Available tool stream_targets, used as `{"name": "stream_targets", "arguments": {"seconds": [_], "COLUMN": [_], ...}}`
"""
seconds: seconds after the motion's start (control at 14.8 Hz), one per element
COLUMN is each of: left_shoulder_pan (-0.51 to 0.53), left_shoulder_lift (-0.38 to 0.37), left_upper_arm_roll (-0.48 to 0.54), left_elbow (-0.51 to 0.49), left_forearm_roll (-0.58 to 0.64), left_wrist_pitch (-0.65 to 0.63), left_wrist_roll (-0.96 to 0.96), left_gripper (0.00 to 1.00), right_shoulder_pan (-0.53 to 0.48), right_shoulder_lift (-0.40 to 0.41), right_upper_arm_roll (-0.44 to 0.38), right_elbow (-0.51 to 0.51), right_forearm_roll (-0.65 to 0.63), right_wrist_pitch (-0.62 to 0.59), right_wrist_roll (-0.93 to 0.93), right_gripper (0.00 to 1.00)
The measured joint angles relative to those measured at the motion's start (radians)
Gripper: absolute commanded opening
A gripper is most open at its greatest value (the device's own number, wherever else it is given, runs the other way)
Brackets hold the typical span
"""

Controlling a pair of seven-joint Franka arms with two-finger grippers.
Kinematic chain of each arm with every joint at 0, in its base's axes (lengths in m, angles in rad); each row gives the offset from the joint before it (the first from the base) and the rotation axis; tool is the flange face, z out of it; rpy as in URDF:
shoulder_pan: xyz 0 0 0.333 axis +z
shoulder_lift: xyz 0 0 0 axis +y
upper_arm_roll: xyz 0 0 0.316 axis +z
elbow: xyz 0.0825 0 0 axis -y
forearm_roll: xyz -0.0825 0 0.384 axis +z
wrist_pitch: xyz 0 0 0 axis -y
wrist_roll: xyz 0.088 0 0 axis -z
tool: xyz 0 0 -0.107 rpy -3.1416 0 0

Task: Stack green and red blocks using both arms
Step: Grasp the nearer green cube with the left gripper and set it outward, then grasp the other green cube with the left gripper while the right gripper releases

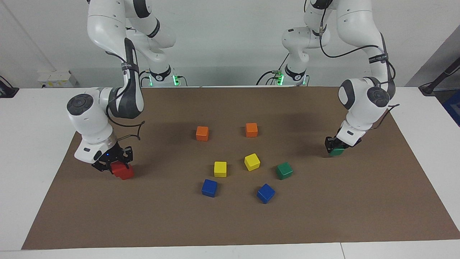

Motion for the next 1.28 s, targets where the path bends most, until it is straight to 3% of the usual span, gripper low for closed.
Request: {"name": "stream_targets", "arguments": {"seconds": [0.14, 0.27, 0.68, 0.81, 1.01, 1.08, 1.15, 1.28], "left_shoulder_pan": [0.017, 0.028, 0.029, 0.021, -0.069, -0.116, -0.166, -0.251], "left_shoulder_lift": [0.007, 0.015, 0.021, 0.026, 0.065, 0.086, 0.112, 0.189], "left_upper_arm_roll": [0.001, 0.001, -0.002, -0.011, -0.023, -0.025, -0.026, -0.025], "left_elbow": [0.013, 0.013, 0.03, 0.106, 0.317, 0.373, 0.414, 0.499], "left_forearm_roll": [0.0, 0.0, 0.0, -0.007, -0.011, -0.014, -0.015, -0.014], "left_wrist_pitch": [0.002, 0.018, 0.026, -0.038, -0.206, -0.24, -0.255, -0.258], "left_wrist_roll": [0.018, 0.026, 0.029, -0.004, -0.231, -0.316, -0.404, -0.557], "left_gripper": [0.0, 0.99, 1.0, 1.0, 1.0, 1.0, 1.0, 1.0], "right_shoulder_pan": [0.0, -0.005, -0.009, -0.009, -0.009, -0.01, -0.011, -0.012], "right_shoulder_lift": [0.0, 0.0, 0.0, 0.0, 0.0, 0.0, 0.0, 0.0], "right_upper_arm_roll": [0.0, 0.0, 0.0, 0.0, 0.0, 0.0, 0.0, 0.0], "right_elbow": [0.0, -0.001, -0.002, -0.002, -0.002, -0.002, -0.002, -0.002], "right_forearm_roll": [0.001, 0.001, 0.028, 0.032, 0.035, 0.036, 0.042, 0.061], "right_wrist_pitch": [0.0, 0.0, 0.0, 0.0, 0.0, 0.0, 0.0, 0.001], "right_wrist_roll": [0.0, 0.0, 0.0, 0.0, 0.0, 0.0, 0.0, 0.0], "right_gripper": [0.0, 0.0, 0.0, 0.0, 0.0, 0.26, 0.97, 1.0]}}
